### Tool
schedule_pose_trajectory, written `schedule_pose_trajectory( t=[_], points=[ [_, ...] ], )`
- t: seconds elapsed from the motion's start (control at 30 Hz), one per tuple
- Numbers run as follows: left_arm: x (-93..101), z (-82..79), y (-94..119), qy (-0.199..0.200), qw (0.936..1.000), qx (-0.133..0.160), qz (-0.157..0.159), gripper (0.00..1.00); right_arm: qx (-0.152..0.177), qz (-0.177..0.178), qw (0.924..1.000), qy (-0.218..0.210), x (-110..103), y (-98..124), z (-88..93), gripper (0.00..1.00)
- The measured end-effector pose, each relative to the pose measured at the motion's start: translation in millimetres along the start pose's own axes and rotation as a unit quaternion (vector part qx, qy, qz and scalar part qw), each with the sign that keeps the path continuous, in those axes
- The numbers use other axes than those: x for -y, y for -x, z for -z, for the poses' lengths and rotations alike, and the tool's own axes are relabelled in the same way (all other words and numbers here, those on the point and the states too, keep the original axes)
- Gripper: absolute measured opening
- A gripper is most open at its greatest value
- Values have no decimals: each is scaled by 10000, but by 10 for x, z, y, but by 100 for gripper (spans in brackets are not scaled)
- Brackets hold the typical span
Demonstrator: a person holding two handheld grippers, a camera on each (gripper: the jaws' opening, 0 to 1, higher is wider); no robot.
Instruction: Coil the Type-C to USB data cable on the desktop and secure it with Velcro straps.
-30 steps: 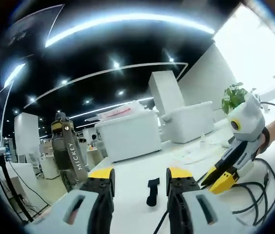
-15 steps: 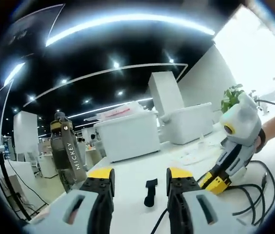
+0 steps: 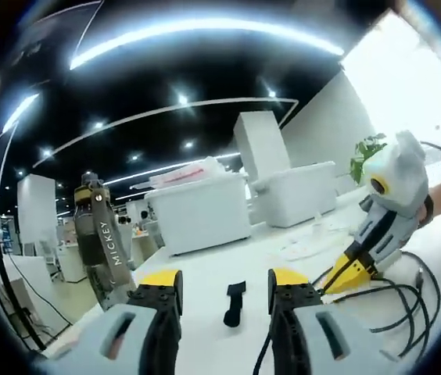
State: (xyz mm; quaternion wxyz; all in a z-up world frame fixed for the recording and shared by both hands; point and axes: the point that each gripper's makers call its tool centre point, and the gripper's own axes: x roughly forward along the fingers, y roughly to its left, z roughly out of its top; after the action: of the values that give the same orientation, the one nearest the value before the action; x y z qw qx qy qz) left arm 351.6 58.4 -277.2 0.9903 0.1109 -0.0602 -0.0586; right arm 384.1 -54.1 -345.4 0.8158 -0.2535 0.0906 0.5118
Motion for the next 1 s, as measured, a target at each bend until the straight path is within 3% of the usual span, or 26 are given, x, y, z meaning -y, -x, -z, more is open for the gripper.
schedule_pose_trajectory(
  t=[0.13,0.23,0.3,0.33,0.47,0.63,0.77,0.83,0.93,1.0],
  points=[
    [341,-208,9,40,9967,396,714,45,342,572,9977,98,205,449,-49,1],
    [762,-443,41,436,9852,717,1497,43,575,1008,9929,260,333,779,-87,1],
    [1054,-577,54,246,9779,846,1894,43,812,1170,9895,231,364,1037,-126,1],
    [1224,-626,44,-76,9757,814,2034,42,882,1190,9887,249,361,1134,-137,1],
    [1532,-750,-41,-573,9720,783,2138,38,1139,1265,9847,382,308,1409,-181,1],
    [1757,-690,-147,-852,9663,512,2373,23,1518,1225,9801,364,220,1611,-231,1],
    [1808,-613,-144,-894,9670,493,2335,12,1585,1181,9793,429,164,1668,-200,1],
    [1839,-571,-131,-972,9655,481,2366,4,1770,1034,9785,224,128,1695,-229,1],
    [1834,-573,-96,-1360,9632,578,2246,4,1782,994,9789,140,127,1695,-203,2],
    [1814,-602,-65,-1353,9647,650,2163,4,2214,744,9717,-346,107,1713,-244,3]
  ],
)
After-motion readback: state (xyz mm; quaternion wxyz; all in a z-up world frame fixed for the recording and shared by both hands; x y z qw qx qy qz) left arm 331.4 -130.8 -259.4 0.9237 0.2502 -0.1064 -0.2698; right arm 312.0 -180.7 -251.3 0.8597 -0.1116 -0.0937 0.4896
